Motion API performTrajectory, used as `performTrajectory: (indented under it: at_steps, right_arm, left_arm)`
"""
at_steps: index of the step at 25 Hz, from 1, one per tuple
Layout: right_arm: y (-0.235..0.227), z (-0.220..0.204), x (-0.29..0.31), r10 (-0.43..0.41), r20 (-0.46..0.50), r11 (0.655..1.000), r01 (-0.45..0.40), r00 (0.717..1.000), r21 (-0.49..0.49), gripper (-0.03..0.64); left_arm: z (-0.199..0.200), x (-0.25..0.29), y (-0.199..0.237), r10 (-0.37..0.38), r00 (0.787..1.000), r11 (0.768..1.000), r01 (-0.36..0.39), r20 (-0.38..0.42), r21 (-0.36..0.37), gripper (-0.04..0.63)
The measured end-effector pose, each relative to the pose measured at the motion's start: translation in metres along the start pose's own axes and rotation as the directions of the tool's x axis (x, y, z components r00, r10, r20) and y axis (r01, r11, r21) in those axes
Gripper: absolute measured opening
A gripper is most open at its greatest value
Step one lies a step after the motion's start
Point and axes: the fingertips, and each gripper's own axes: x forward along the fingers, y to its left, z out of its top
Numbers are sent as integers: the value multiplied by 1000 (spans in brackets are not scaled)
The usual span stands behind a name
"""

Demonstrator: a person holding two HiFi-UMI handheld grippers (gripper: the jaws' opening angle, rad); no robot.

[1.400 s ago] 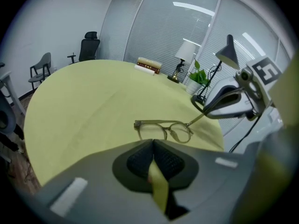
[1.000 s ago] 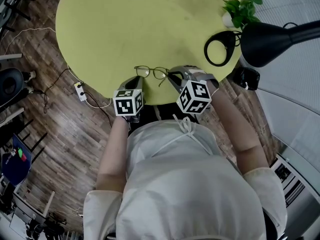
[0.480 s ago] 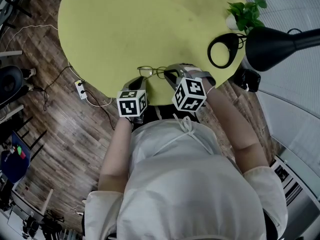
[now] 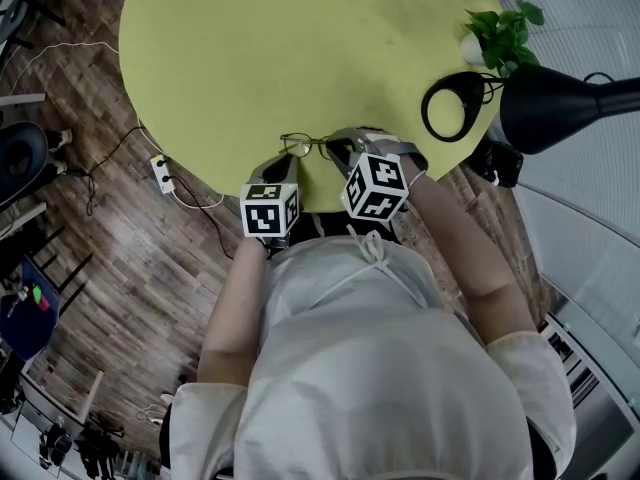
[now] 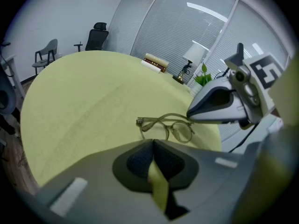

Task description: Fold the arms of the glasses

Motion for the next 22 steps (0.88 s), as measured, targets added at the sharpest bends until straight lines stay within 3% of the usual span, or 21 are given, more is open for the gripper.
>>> performTrajectory:
  at_steps: [14,22]
  right_arm:
    - [-4,-5,13,16,-9,1000,-15,1000,24,-2]
    - [-7,-2,12,-22,6,998,22,1000,59,-2]
  left_arm:
    - [0,2,-1,-9,1000,1000,10,-16,24,8]
    - [2,0,-1,-27,1000,999,27,-14,36,8]
